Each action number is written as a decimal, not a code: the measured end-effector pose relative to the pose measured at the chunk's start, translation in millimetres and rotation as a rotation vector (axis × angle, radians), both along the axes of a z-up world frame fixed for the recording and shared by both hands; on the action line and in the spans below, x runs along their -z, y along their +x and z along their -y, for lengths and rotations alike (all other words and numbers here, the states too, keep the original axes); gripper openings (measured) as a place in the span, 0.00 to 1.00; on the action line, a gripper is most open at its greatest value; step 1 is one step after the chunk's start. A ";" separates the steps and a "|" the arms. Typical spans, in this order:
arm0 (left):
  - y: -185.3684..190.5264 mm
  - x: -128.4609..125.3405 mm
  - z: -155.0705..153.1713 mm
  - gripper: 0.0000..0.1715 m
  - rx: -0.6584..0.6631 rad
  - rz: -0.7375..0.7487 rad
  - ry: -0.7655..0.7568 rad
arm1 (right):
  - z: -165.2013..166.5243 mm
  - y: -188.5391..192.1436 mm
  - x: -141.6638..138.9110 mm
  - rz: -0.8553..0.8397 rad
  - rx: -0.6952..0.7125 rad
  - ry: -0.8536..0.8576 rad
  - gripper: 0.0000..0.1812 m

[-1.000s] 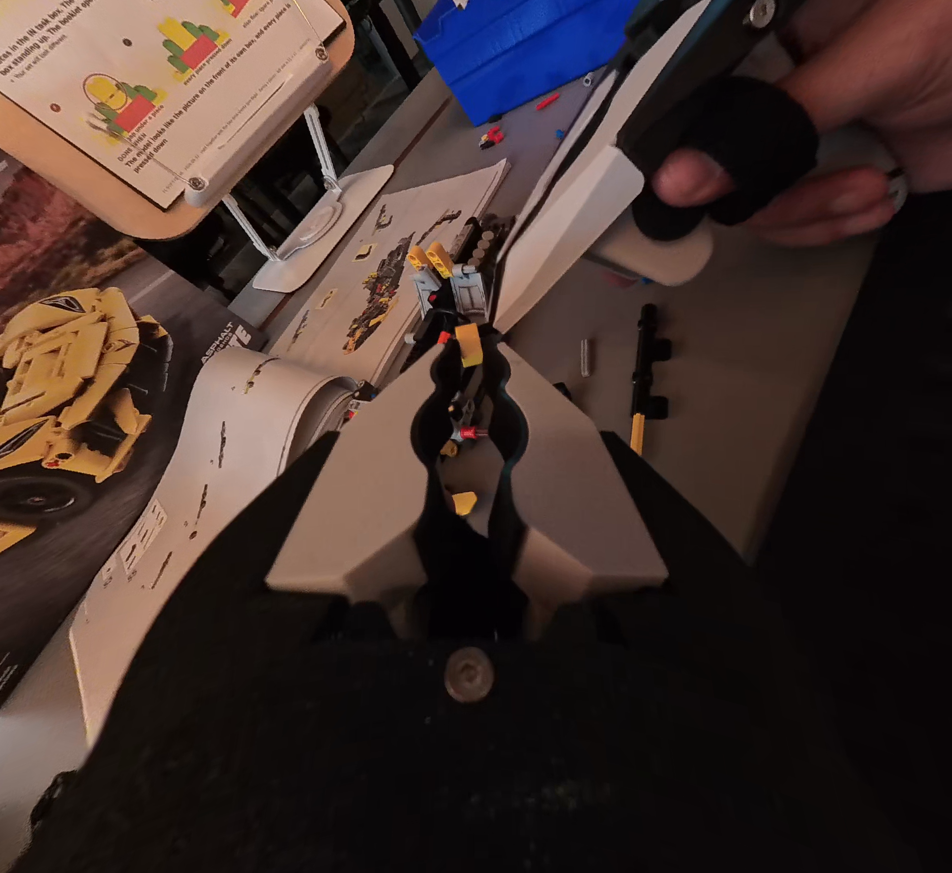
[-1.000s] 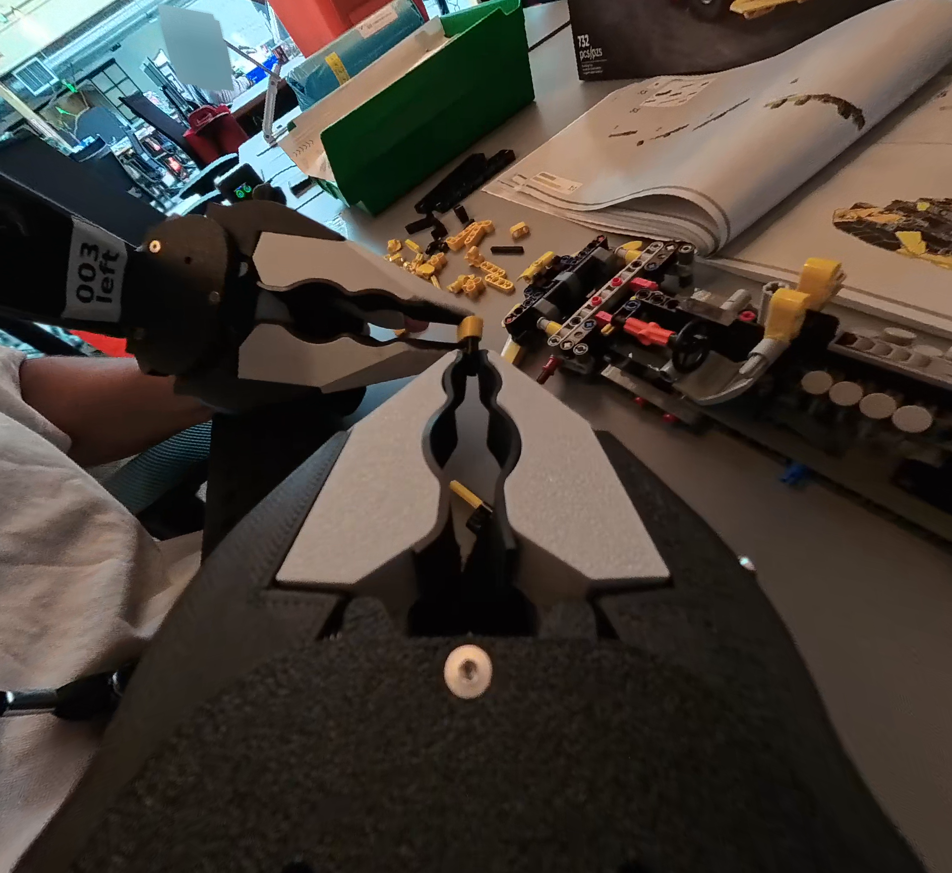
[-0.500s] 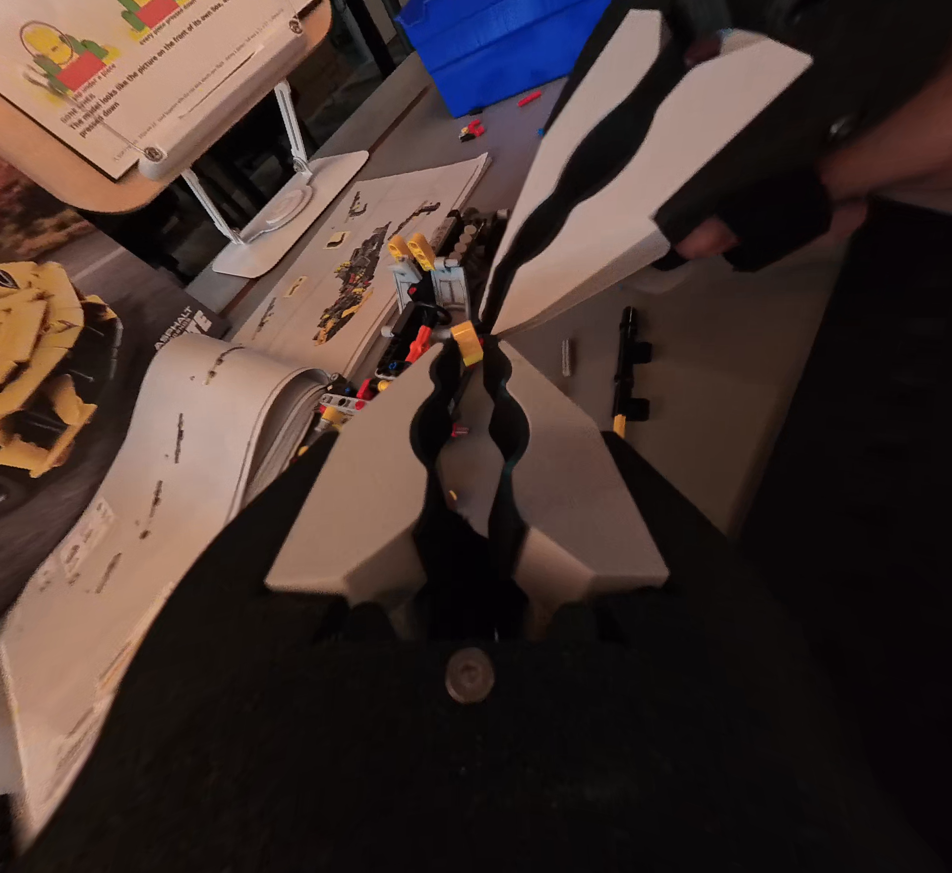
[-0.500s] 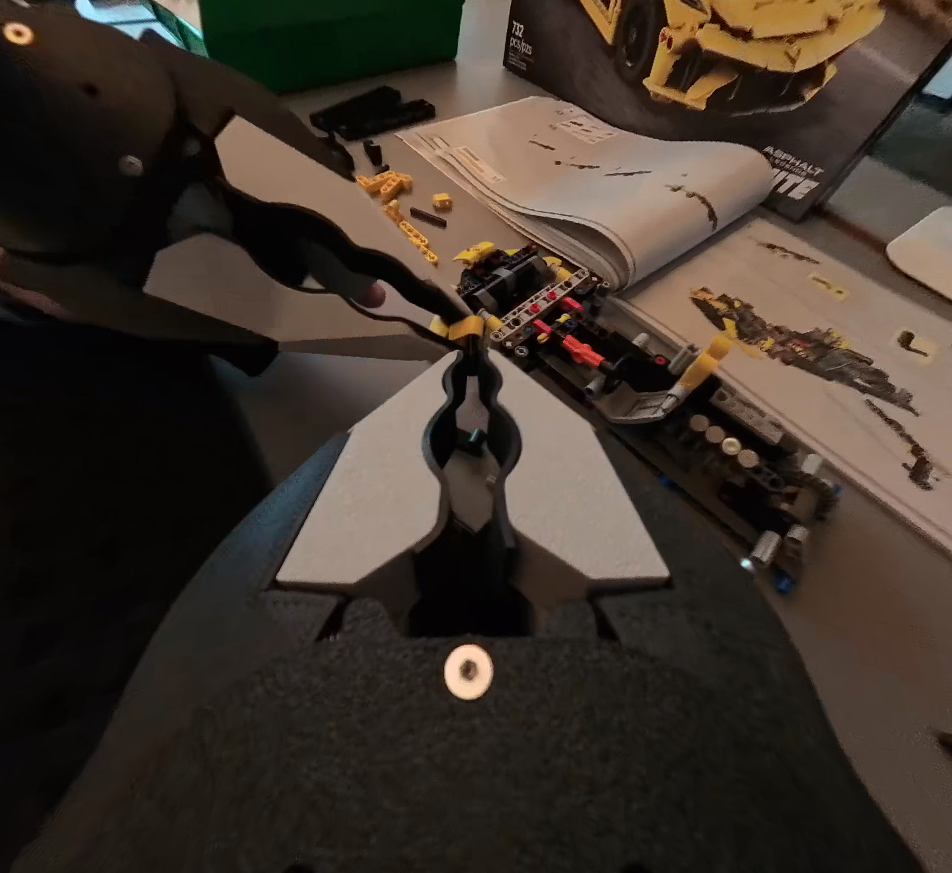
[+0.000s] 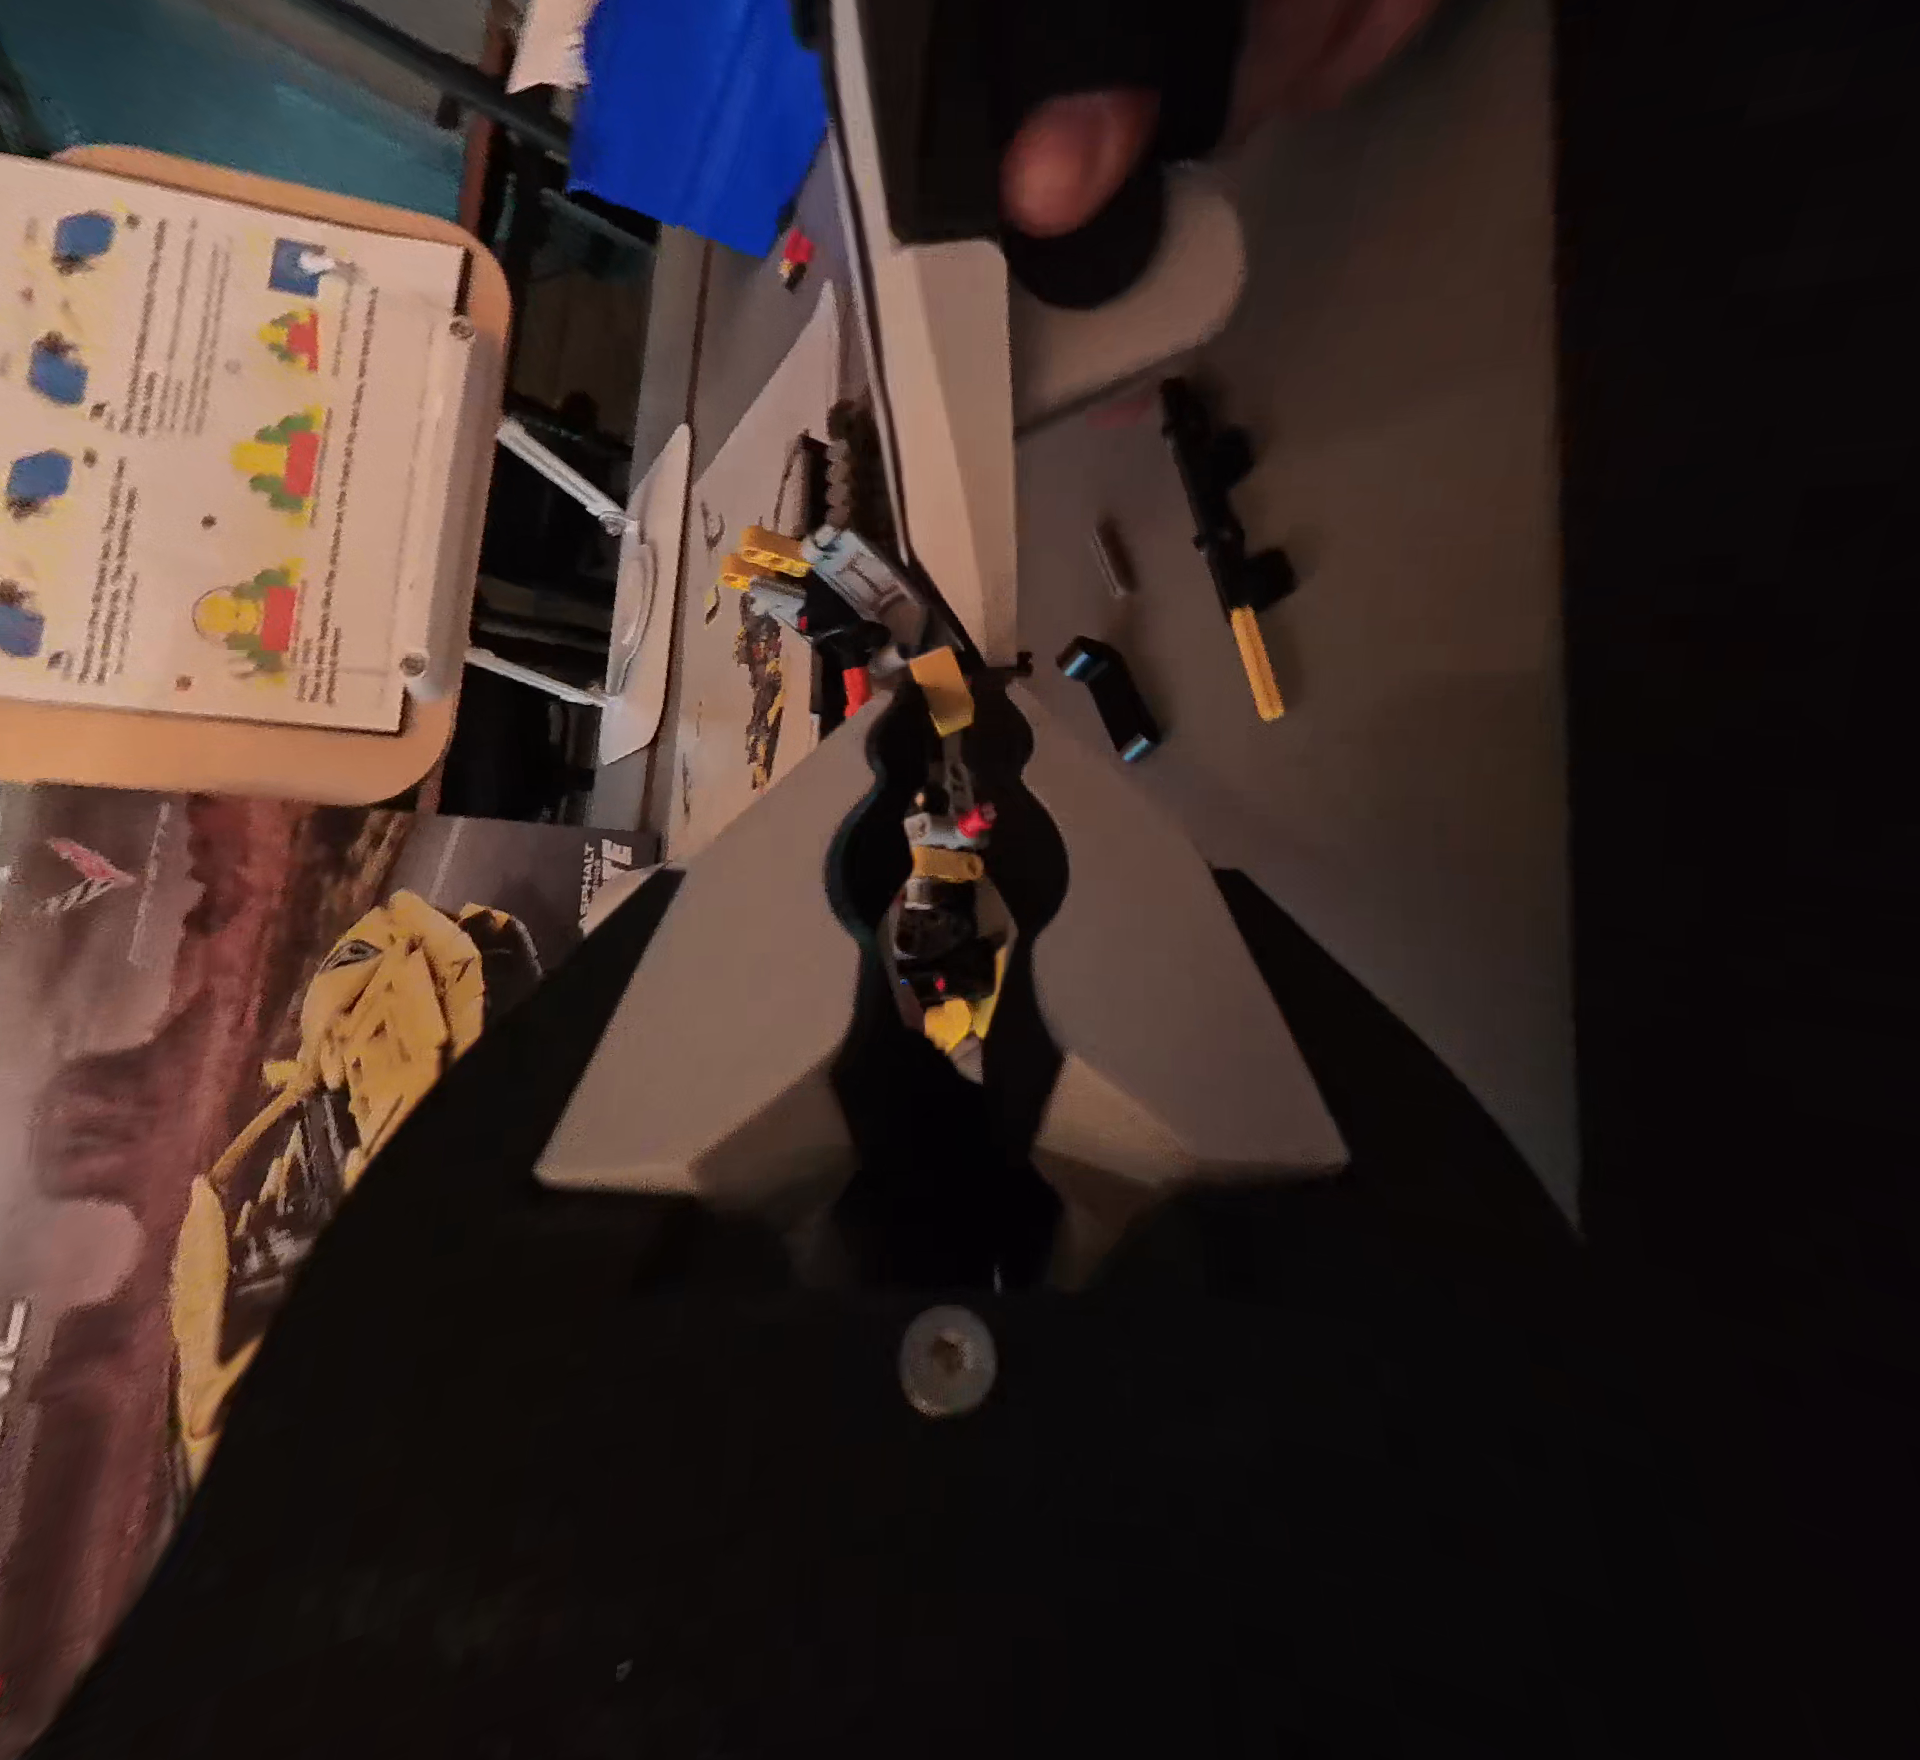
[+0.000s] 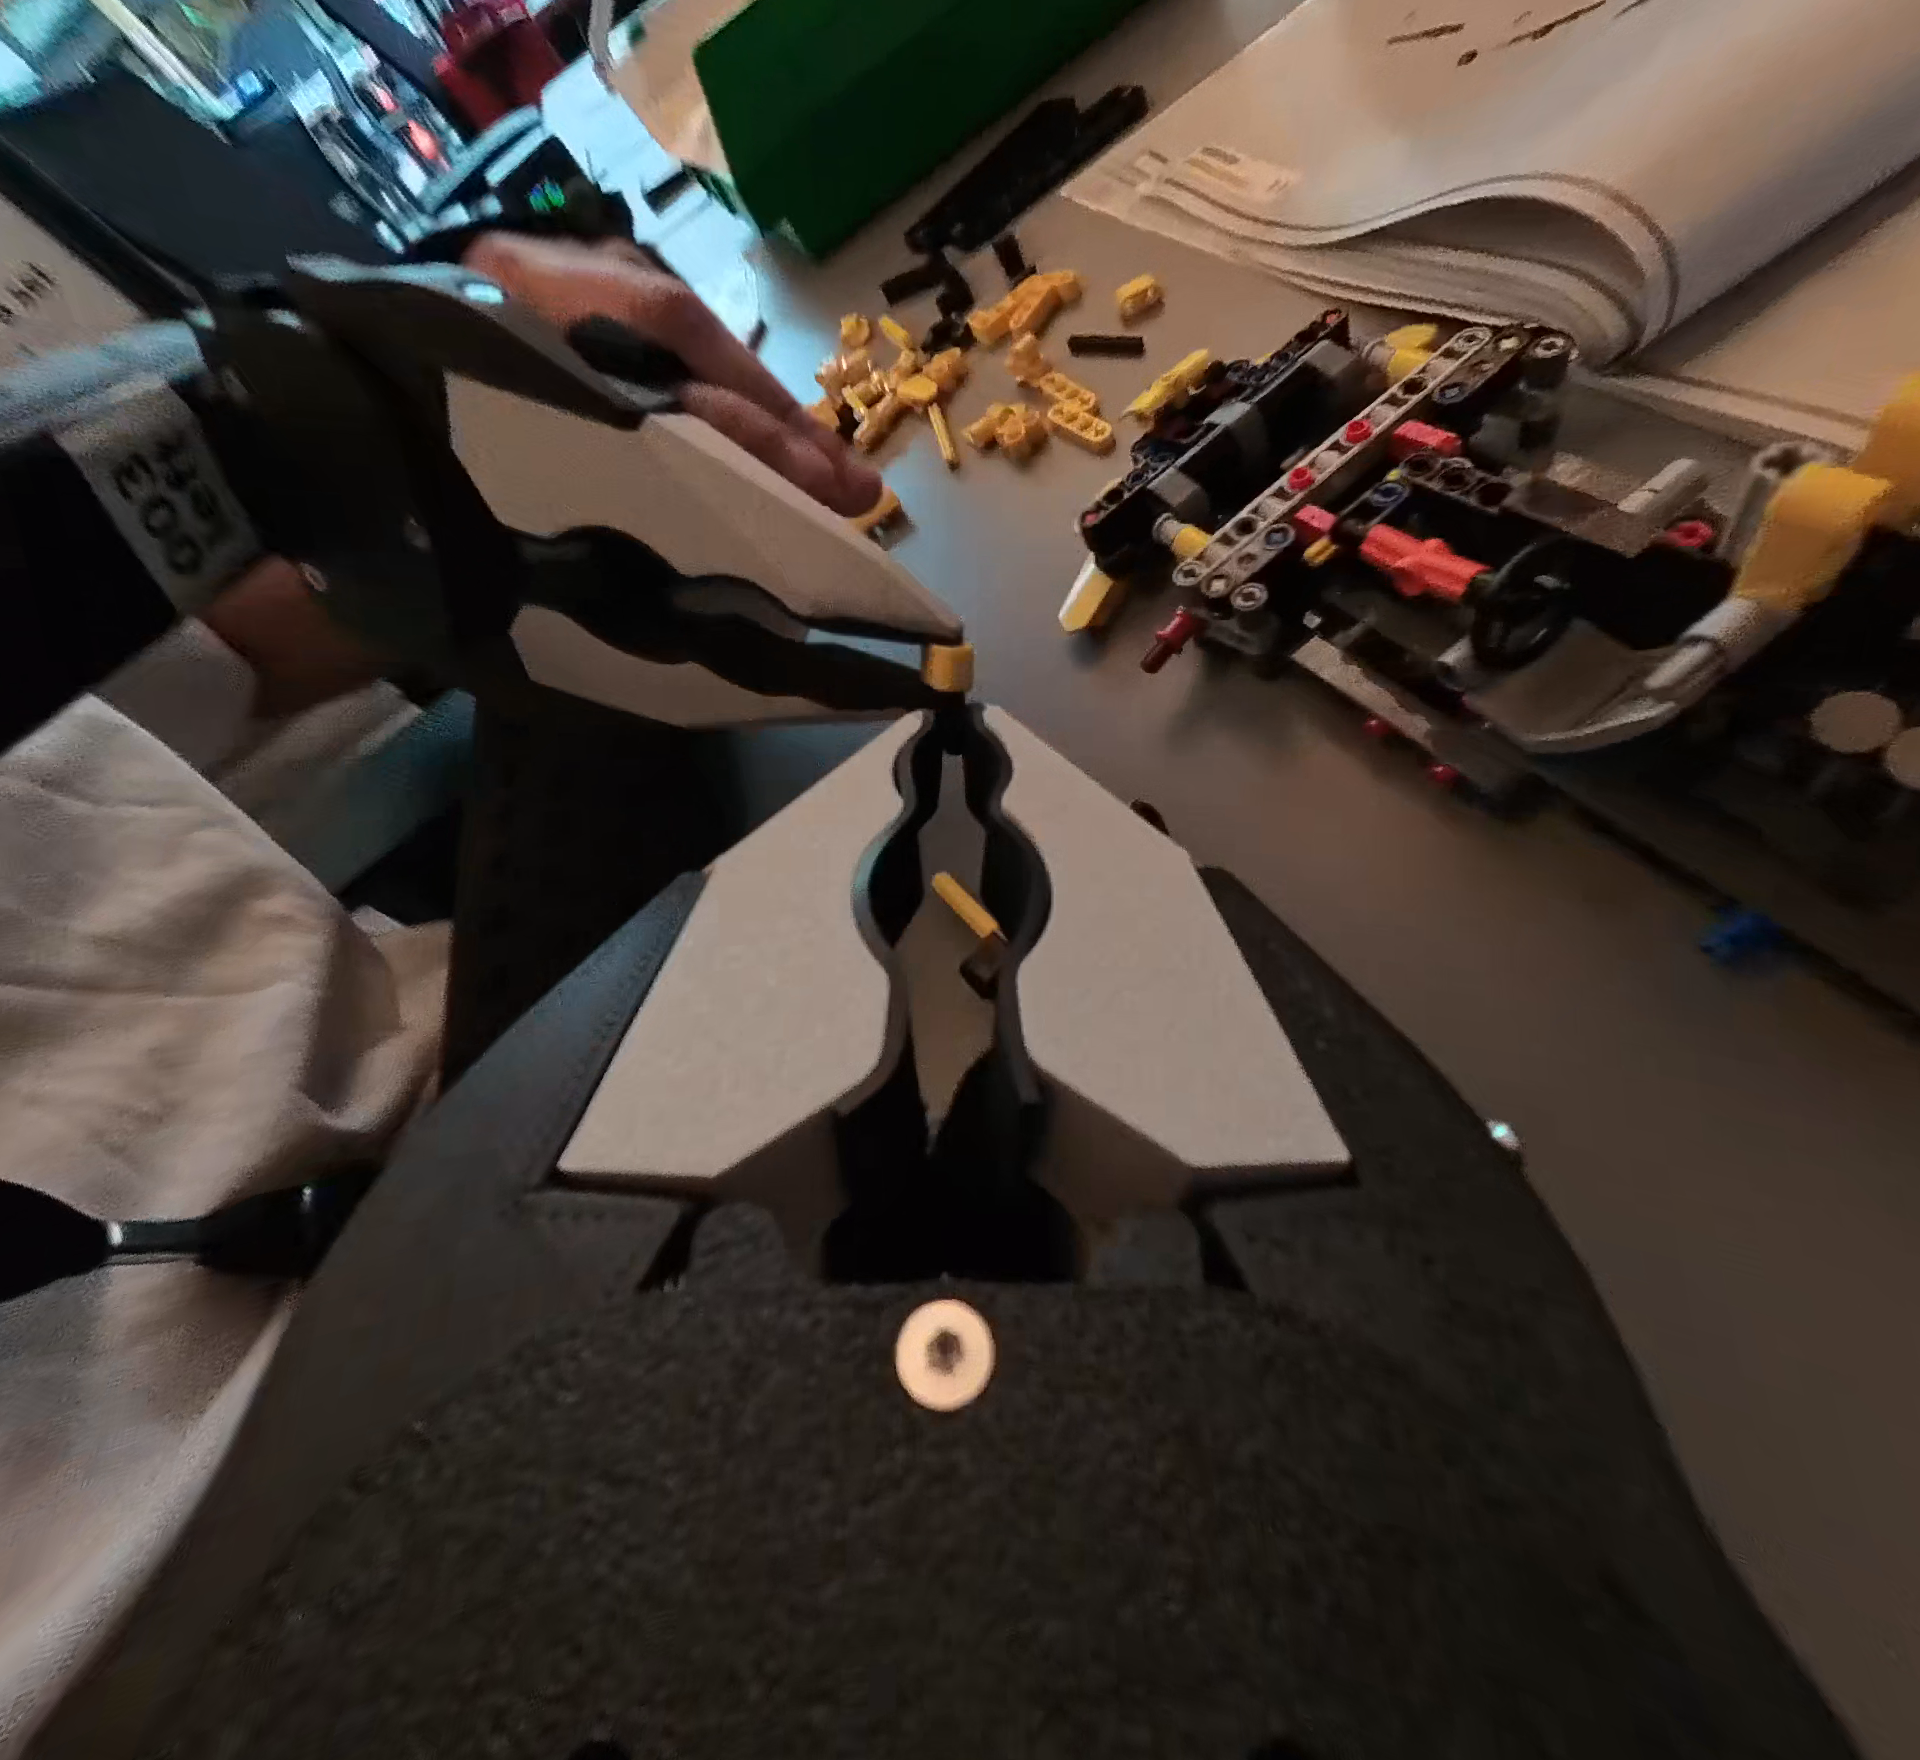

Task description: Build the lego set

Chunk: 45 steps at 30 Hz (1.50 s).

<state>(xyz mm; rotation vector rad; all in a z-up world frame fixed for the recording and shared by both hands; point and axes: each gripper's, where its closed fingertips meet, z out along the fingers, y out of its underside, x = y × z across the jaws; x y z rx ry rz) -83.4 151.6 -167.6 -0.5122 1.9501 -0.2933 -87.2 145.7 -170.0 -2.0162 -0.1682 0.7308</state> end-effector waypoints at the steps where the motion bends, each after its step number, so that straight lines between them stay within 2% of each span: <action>1: -2.0 1.6 0.0 0.03 0.016 -0.025 0.007 | 0.4 -1.9 2.0 0.031 -0.006 -0.002 0.01; 5: -8.7 6.1 1.9 0.04 0.063 -0.133 -0.008 | 1.4 -8.2 6.2 0.105 -0.030 -0.004 0.01; 9: -13.6 14.4 1.7 0.04 0.111 -0.219 0.142 | 2.9 -13.7 15.3 0.149 -0.062 -0.043 0.01; 11: -10.9 13.1 0.0 0.04 0.102 -0.223 0.145 | 1.5 -12.5 15.6 0.159 -0.051 -0.039 0.01; 16: -3.3 6.4 -2.6 0.04 0.013 -0.240 -0.271 | -2.1 -4.4 4.4 0.058 -0.006 0.004 0.01; 22: 0.6 14.0 -11.8 0.04 -0.048 -0.262 -0.556 | -2.9 2.3 5.1 0.085 0.009 0.017 0.02; 25: -0.7 13.2 -30.6 0.04 -0.109 -0.252 -0.575 | -2.4 14.5 0.5 0.151 0.036 0.063 0.06; 28: -6.1 14.3 -28.3 0.04 -0.111 -0.282 -0.680 | 1.0 23.6 3.8 0.263 0.021 0.073 0.10; 30: -7.8 16.6 -27.8 0.04 -0.119 -0.268 -0.676 | 8.6 32.3 11.6 0.368 -0.006 0.041 0.11; 32: -7.2 15.9 -24.7 0.04 -0.120 -0.234 -0.671 | 19.7 50.9 14.5 0.448 -0.011 0.021 0.11; 34: -5.1 12.8 -14.5 0.04 -0.100 -0.207 -0.728 | 31.3 84.3 18.6 0.543 0.014 -0.005 0.08; 38: 0.4 10.6 -7.6 0.04 -0.116 -0.184 -0.752 | 47.9 99.9 28.4 0.432 0.001 -0.128 0.08; 40: 2.1 11.2 -8.6 0.04 -0.130 -0.182 -0.761 | 54.1 105.6 38.7 0.503 0.027 -0.174 0.08; 45: -0.6 15.4 -2.9 0.04 -0.112 -0.197 -0.762 | 78.4 133.3 34.9 0.511 0.222 -0.206 0.09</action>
